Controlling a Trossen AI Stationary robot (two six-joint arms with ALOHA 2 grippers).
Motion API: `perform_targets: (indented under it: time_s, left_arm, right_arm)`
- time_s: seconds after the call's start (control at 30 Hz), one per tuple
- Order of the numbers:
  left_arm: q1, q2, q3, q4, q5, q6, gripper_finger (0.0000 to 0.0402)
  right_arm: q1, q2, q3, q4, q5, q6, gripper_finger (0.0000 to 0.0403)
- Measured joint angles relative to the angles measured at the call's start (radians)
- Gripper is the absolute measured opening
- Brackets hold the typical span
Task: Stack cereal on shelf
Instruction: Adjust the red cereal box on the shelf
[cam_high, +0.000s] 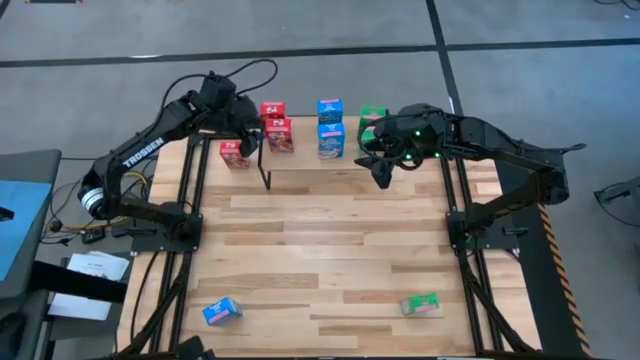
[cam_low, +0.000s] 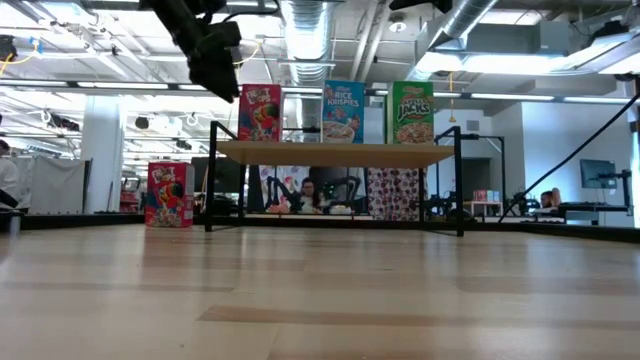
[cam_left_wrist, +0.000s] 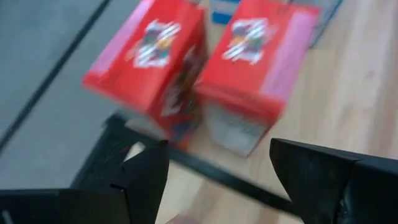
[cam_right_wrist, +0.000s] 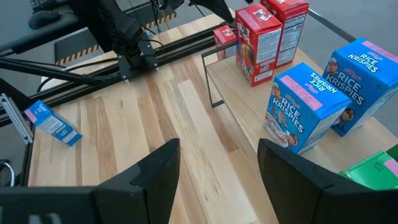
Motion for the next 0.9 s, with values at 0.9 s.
perform_targets:
  time_s: [0.9]
  left_arm:
    - [0.008, 0.108, 0.0, 0.077, -0.291, -0.048, 0.0267]
  right_arm:
    - [0.0, 0.0, 0.0, -0.001, 0.0, -0.001, 0.024]
